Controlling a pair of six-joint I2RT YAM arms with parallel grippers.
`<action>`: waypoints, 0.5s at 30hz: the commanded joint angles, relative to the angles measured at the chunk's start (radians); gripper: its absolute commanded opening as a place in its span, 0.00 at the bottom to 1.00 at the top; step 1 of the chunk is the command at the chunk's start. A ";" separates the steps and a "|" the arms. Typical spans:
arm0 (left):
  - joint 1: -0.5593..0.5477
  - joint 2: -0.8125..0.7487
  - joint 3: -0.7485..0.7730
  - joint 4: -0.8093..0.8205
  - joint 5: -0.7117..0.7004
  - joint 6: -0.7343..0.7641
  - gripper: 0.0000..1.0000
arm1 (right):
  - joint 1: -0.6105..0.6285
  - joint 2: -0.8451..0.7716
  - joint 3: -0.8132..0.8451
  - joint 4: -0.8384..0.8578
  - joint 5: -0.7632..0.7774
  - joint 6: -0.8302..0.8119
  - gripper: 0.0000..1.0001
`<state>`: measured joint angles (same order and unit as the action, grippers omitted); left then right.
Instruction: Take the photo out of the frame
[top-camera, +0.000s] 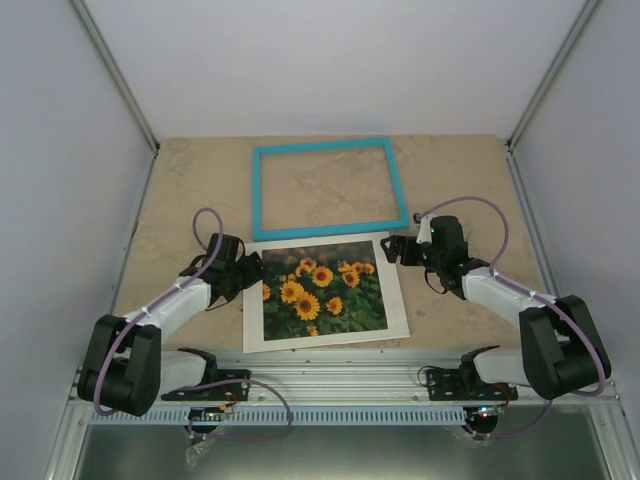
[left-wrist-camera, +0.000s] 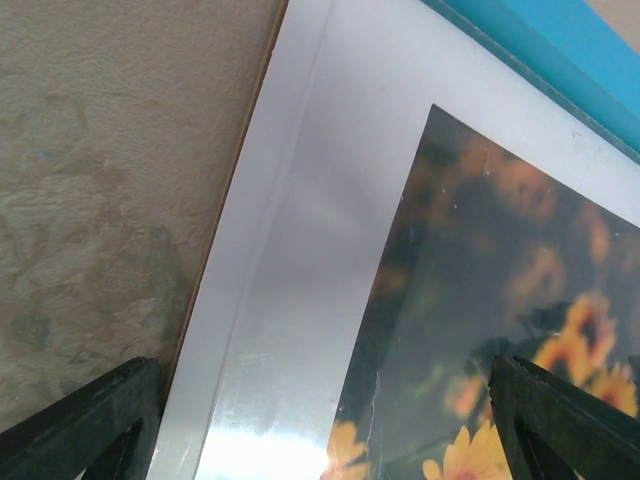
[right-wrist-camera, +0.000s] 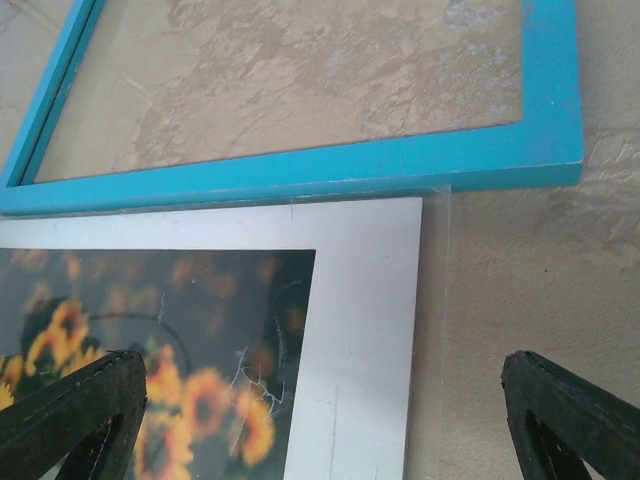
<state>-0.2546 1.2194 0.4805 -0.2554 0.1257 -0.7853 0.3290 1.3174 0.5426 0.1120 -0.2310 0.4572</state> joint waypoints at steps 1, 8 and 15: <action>-0.002 -0.025 -0.007 -0.007 0.040 0.006 0.90 | 0.004 -0.017 -0.010 0.017 0.014 -0.001 0.98; -0.007 -0.057 0.004 -0.021 0.056 0.005 0.87 | 0.004 -0.018 -0.009 0.016 0.013 -0.001 0.98; -0.025 -0.048 0.010 -0.016 0.080 -0.001 0.87 | 0.004 -0.019 -0.009 0.014 0.013 -0.002 0.98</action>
<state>-0.2630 1.1778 0.4805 -0.2699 0.1761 -0.7826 0.3290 1.3155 0.5426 0.1120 -0.2302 0.4572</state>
